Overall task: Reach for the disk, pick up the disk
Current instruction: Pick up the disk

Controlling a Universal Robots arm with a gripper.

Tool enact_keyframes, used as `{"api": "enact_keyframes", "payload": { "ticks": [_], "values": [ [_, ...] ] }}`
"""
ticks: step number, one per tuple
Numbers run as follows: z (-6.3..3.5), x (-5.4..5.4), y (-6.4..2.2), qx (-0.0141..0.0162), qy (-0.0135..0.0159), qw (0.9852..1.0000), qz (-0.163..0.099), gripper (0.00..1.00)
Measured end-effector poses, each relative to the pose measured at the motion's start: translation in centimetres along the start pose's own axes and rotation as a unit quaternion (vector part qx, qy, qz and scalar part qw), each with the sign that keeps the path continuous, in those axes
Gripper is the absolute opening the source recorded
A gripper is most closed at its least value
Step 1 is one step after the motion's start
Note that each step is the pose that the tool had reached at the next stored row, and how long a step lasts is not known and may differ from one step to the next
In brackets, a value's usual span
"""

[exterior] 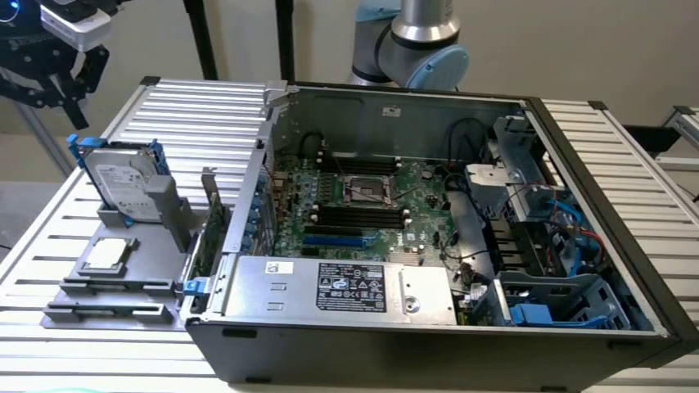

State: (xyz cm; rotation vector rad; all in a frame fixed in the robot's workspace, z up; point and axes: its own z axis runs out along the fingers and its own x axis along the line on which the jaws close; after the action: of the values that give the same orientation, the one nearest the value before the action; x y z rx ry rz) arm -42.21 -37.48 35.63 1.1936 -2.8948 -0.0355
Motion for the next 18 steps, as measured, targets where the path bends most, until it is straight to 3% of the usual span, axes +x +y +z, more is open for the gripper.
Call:
{"api": "enact_keyframes", "payload": {
  "ticks": [5,9,14,18],
  "values": [
    [-0.02,0.0,0.0,0.0,0.0011,0.9991,-0.043,0.11],
    [-0.04,0.0,0.0,0.0001,0.0019,0.9971,-0.077,0.11],
    [-0.05,-0.01,0.0,0.0001,0.0029,0.9931,-0.117,0.11],
    [-0.05,-0.01,0.0,0.0002,0.0037,0.9887,-0.15,0.11]
  ]
}}
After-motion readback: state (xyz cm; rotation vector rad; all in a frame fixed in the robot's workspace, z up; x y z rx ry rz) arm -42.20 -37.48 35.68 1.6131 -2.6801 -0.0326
